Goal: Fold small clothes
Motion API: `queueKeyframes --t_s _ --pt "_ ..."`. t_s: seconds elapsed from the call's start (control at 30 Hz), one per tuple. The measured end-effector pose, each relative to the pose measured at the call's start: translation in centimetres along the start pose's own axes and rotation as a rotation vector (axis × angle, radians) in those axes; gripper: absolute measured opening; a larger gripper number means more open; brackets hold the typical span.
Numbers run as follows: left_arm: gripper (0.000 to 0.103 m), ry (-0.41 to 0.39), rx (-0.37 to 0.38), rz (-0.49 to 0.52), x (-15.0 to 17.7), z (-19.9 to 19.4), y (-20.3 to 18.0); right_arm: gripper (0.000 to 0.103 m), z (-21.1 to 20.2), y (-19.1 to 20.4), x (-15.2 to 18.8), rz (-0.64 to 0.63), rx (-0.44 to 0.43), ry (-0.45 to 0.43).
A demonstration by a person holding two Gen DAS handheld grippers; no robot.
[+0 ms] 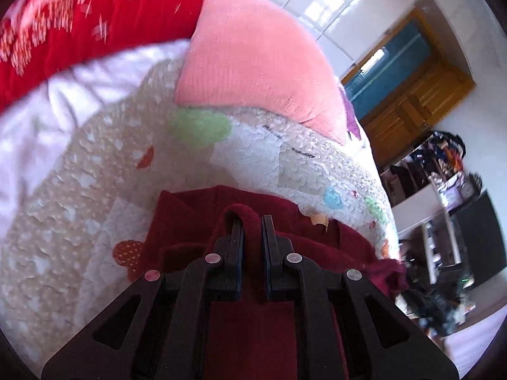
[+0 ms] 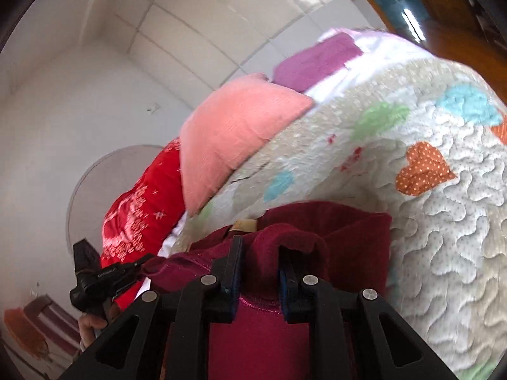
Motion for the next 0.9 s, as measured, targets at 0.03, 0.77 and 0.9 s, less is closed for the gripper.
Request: queueKeyframes --t_s 0.03,0.77,0.9 --pt "0.011 0.027 0.014 -0.025 -0.2 0.2 0.3 0.039 1.2 -0.9 -0.4 0.046 0.022 0.055" --pt "0.067 0.072 -0.173 0.015 0.7 3.7 1.2 0.05 5.6 0.7 -0.7 -0.15 0.392 0.061" --pt "0.067 0.025 -0.24 0.044 1.0 5.0 2.2 0.049 7.9 -0.3 -1.5 -0.173 0.441 0.089"
Point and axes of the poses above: each gripper's, at about its wrist camera, not at the fingertips, and z roughly the way its jaws point, y to its left, x to its underside, the point moved 3 cm from there along z, roughly the way its jaws point, and after that the axes turned 4 degrees about z, right-handed, at the moved point
